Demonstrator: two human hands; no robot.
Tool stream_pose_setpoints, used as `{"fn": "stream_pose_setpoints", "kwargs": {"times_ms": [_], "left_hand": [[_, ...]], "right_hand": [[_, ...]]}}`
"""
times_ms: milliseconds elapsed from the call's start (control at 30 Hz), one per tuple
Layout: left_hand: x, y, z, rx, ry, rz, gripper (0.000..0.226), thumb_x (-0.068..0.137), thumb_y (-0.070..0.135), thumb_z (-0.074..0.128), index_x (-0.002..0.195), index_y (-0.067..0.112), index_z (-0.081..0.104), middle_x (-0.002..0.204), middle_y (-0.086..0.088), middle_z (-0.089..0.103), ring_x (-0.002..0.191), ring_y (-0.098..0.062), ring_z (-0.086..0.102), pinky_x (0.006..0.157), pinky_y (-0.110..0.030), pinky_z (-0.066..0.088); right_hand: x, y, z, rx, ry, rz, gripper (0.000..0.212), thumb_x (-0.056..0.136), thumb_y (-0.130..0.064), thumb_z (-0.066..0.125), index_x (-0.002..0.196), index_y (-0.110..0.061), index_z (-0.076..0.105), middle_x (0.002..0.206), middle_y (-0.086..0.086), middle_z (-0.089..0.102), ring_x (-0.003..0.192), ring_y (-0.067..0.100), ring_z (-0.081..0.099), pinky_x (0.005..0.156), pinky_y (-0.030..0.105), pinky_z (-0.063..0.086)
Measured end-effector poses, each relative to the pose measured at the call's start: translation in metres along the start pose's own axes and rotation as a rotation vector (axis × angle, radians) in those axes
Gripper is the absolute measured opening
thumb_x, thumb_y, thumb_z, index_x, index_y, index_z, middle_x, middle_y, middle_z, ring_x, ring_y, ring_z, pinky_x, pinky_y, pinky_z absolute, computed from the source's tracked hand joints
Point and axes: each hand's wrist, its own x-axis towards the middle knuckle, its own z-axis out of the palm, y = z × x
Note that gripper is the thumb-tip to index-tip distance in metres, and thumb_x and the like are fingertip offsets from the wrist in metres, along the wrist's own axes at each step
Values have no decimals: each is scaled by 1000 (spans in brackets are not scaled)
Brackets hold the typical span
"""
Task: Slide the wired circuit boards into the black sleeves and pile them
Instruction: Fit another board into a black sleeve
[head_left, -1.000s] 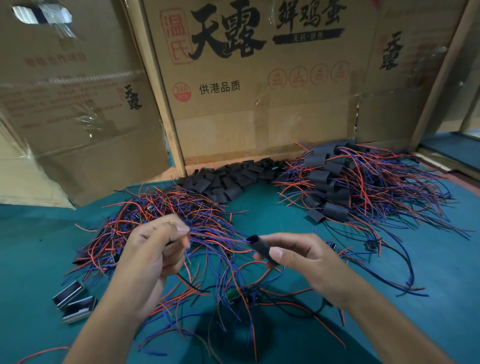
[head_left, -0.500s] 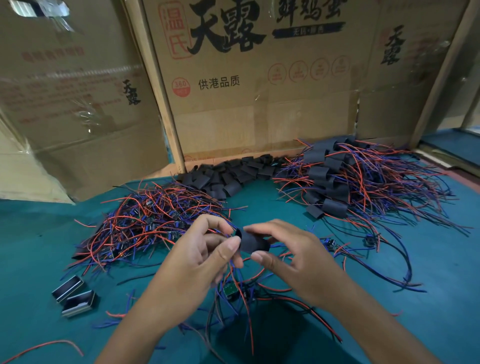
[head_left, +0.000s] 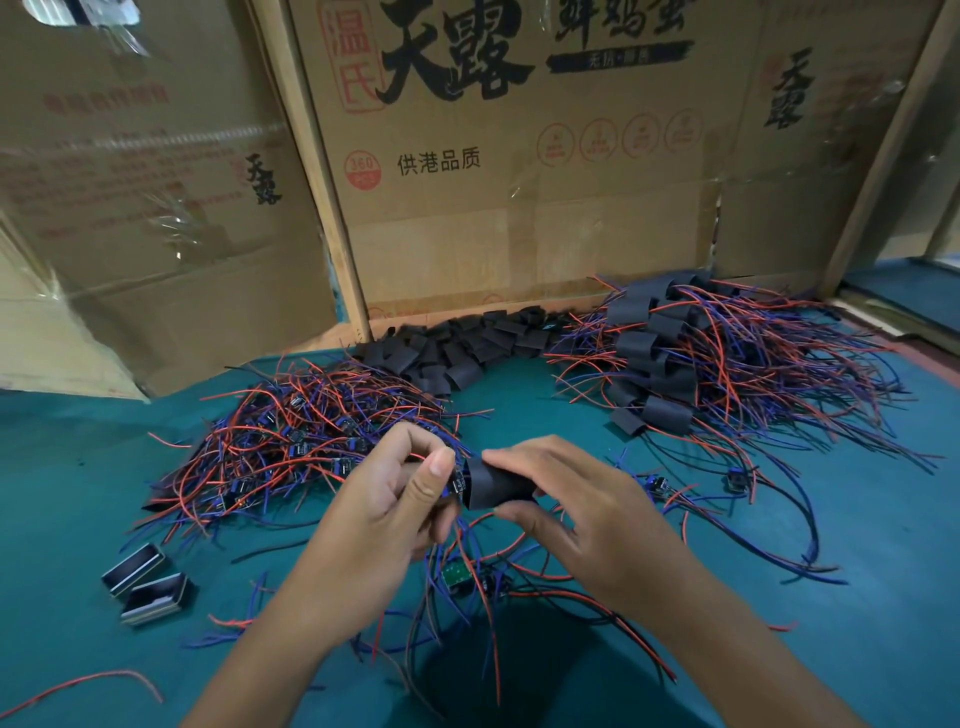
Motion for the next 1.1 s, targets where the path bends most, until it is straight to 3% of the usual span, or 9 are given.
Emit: {"fn": "stream_pose_setpoints", "kwargs": {"times_ms": [133, 267, 400, 533, 733, 1000, 1100], "left_hand": [[0, 3, -2, -79, 27, -38, 27, 91, 40, 49, 87, 13, 52, 53, -4, 43, 41, -9, 23, 39, -15, 23], [2, -1, 3, -207, 118, -70, 40, 84, 44, 61, 87, 6, 53, 51, -5, 36, 39, -10, 19, 41, -13, 20], [3, -4, -1, -279, 109, -112, 35, 83, 32, 75, 89, 1, 59, 56, -11, 46, 40, -11, 23, 42, -15, 18], [3, -6, -7, -202, 58, -91, 21, 89, 21, 63, 95, 1, 64, 65, -17, 60, 39, -12, 29, 38, -17, 25], [3, -6, -8, -74, 8, -70, 28, 99, 26, 51, 102, -2, 51, 74, -15, 66, 42, -12, 35, 42, -16, 29], [3, -6, -16, -7, 41, -24, 24, 90, 31, 61, 92, 7, 64, 62, -5, 48, 49, -13, 33, 47, -25, 24], [2, -7, -15, 14, 61, 14, 20, 87, 30, 65, 90, 12, 71, 55, 3, 43, 49, -9, 35, 47, -18, 29]], "right_hand": [[1, -3, 1, -36, 0, -25, 38, 95, -30, 60, 125, -6, 62, 112, 3, 64, 99, 14, 57, 86, 19, 42], [0, -4, 5, -52, 33, -9, 41, 94, -37, 57, 120, -6, 65, 104, 3, 65, 89, 17, 60, 78, 23, 46], [-2, -2, 11, -92, 106, 12, 38, 93, -35, 61, 117, -5, 66, 102, 3, 65, 87, 16, 59, 77, 21, 44], [-2, 1, 11, -79, 127, 11, 37, 93, -33, 60, 116, -5, 66, 102, 4, 65, 87, 15, 59, 77, 20, 45], [-3, 3, 10, -41, 121, 58, 34, 90, -33, 66, 113, -8, 68, 95, 2, 66, 81, 18, 60, 71, 29, 47], [-3, 2, 15, -16, 152, 10, 36, 90, -31, 68, 115, -6, 66, 98, 3, 65, 85, 15, 58, 74, 24, 46], [-4, 1, 18, -3, 160, 18, 36, 90, -31, 67, 116, -6, 66, 100, 2, 64, 86, 13, 58, 75, 21, 45]]}}
